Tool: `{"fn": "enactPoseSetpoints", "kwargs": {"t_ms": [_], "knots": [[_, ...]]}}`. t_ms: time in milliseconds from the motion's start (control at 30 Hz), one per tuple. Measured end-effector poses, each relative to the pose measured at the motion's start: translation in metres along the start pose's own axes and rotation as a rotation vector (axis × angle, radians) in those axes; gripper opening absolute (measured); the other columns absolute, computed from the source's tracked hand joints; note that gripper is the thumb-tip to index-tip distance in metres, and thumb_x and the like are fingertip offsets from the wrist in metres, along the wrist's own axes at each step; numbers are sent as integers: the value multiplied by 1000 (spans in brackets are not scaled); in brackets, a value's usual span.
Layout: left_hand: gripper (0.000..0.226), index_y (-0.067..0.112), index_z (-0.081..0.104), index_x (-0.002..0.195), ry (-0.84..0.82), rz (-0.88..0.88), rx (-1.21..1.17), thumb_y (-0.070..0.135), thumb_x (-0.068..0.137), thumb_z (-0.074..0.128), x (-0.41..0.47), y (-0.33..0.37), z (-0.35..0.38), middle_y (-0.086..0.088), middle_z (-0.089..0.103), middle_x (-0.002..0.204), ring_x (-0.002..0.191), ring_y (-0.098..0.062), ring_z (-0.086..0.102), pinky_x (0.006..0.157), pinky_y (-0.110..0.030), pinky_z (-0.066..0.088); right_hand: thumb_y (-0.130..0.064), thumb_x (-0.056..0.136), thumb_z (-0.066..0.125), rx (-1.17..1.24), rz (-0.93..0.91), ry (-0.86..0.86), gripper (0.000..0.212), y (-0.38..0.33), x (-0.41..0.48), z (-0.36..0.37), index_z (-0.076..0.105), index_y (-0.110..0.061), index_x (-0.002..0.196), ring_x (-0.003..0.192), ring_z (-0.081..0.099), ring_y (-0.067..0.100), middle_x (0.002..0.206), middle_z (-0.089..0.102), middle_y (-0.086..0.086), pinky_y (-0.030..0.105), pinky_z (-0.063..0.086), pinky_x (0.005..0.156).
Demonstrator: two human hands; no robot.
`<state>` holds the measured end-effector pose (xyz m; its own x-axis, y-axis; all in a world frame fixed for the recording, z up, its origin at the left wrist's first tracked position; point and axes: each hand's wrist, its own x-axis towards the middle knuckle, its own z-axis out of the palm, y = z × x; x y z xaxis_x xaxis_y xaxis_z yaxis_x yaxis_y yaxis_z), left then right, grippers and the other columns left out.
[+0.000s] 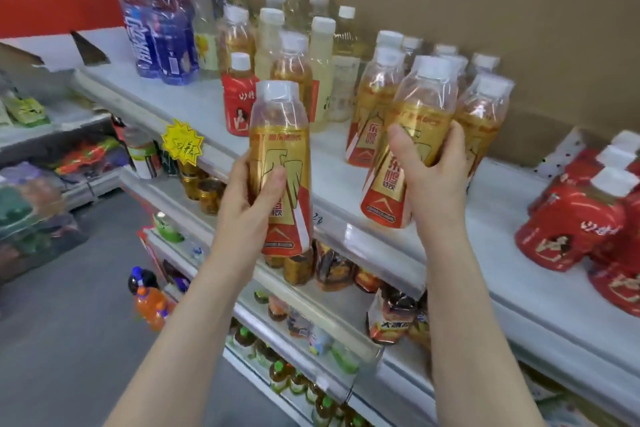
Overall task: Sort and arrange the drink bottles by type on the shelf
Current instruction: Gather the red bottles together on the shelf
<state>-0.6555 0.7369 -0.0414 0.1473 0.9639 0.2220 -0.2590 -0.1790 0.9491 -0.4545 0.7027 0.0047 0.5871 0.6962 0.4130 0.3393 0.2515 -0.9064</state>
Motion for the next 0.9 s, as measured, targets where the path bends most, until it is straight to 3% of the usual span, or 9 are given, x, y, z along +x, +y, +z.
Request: {"fn": "enactPoseSetpoints", "kwargs": {"t_ms": [133,233,367,433,500,533,633,767,900], "knots": [[51,18,51,133,-94,-14,-17,41,88,63,32,-2,-15,1,72,107,91,-15,72,73,-25,56,-47,85,77,-69,4,72,61,7,8,23,49,-24,134,108,66,4,116,68,-13,45,56,98],[50,22,51,134,-157,-31,-22,41,89,64,54,1,-27,0,71,113,97,-16,71,77,-30,56,-53,81,75,-140,-8,102,67,13,9,47,49,-29,137,117,61,5,124,63,-13,43,51,105],[51,29,50,137,-240,-42,-51,42,89,64,80,4,-39,5,71,119,105,-16,70,84,-32,56,-44,87,77,-245,-33,161,71,20,17,75,45,-22,145,126,48,8,133,46,-4,24,40,109],[50,33,50,135,-287,-43,-64,42,87,60,88,4,-43,8,71,118,105,-15,70,83,-31,56,-37,88,77,-275,-51,197,71,22,25,88,43,-18,147,124,46,6,133,45,-2,5,34,101],[47,34,51,134,-334,-39,-62,44,90,63,94,2,-48,7,71,118,106,-16,70,84,-32,56,-34,89,76,-299,-60,227,74,24,32,97,39,-18,151,122,43,1,135,44,-5,-4,28,93],[45,35,51,132,-354,-38,-56,45,90,64,96,1,-50,7,71,118,106,-17,69,85,-35,56,-36,90,76,-319,-60,233,75,24,34,101,37,-20,152,124,41,1,136,43,-6,-2,28,96],[40,40,53,126,-411,-27,-45,44,87,60,102,-2,-53,6,70,117,106,-18,69,89,-40,55,-44,88,75,-415,-44,240,80,25,40,106,35,-23,154,134,40,13,142,44,-3,22,31,108],[50,34,49,135,-467,6,-48,42,88,61,103,-2,-48,6,68,121,111,-16,66,92,-37,55,-55,85,73,-440,-2,233,81,25,38,102,37,-26,151,133,46,15,142,50,-5,41,41,114],[56,31,45,140,-529,31,-34,43,88,63,99,-1,-35,6,64,129,117,-13,63,99,-41,53,-61,81,70,-435,97,144,77,12,30,84,40,-31,146,125,56,11,137,57,-9,44,50,107]]}}
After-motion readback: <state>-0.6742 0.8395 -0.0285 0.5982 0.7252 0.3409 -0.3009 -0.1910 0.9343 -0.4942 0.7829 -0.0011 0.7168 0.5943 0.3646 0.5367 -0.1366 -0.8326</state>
